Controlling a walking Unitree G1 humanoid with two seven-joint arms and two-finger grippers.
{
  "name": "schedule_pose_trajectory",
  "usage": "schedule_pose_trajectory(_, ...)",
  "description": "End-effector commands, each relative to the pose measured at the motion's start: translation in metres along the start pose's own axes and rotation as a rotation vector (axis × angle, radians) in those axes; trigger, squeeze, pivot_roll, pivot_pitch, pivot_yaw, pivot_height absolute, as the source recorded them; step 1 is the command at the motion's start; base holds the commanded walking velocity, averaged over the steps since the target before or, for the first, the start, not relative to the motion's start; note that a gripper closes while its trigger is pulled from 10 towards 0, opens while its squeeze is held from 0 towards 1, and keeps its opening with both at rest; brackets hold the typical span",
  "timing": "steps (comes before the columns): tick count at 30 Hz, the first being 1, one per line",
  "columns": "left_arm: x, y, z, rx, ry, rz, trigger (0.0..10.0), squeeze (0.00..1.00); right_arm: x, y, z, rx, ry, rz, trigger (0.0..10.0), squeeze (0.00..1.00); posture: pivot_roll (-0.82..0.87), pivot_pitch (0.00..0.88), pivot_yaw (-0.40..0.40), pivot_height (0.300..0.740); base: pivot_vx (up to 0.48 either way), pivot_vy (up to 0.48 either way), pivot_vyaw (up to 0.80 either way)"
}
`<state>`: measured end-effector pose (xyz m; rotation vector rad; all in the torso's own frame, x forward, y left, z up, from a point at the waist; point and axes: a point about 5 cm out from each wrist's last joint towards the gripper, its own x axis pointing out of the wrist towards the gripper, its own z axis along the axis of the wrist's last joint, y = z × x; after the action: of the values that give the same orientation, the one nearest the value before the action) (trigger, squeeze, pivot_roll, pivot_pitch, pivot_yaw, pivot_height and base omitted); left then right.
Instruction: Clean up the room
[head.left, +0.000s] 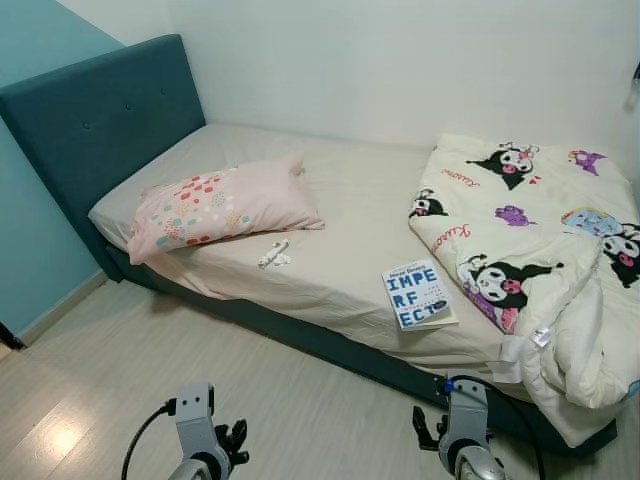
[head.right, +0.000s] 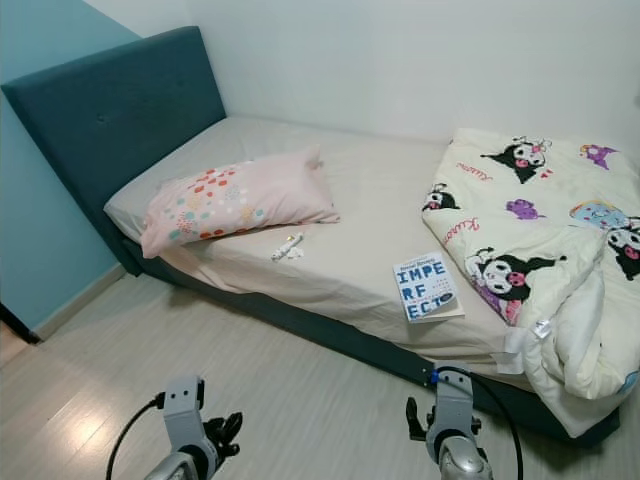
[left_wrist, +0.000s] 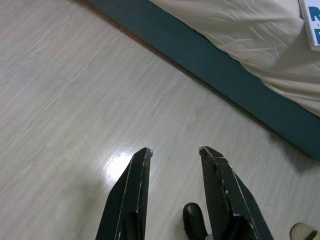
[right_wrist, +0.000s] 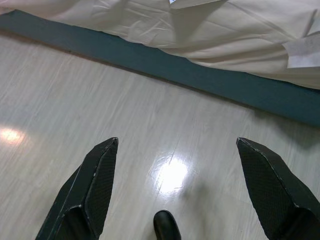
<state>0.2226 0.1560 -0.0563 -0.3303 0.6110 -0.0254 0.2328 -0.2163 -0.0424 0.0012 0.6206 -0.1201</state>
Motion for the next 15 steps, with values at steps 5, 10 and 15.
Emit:
schedule_pose_trajectory(5,-0.0017,0.0054,-0.0004,0.007,0.007,0.009,10.0,0.23,-0.0011,0.0046,-0.0053,0.012,0.018,0.011,10.0,0.06,-0.17,0.043,0.047,0.74,0.0,0.0,0.0)
schedule_pose_trajectory(10,-0.0017,0.0056,-0.0003,0.007,0.007,0.01,10.0,0.22,-0.0011,0.0046,-0.0053,0.014,0.018,0.011,10.0,0.06,-0.17,0.044,0.047,0.74,0.0,0.0,0.0)
schedule_pose_trajectory(15,-0.0016,0.0053,-0.0004,0.008,0.008,0.009,10.0,0.22,-0.0011,0.0043,-0.0052,0.018,0.019,0.011,10.0,0.06,-0.17,0.044,0.047,0.74,0.0,0.0,0.0)
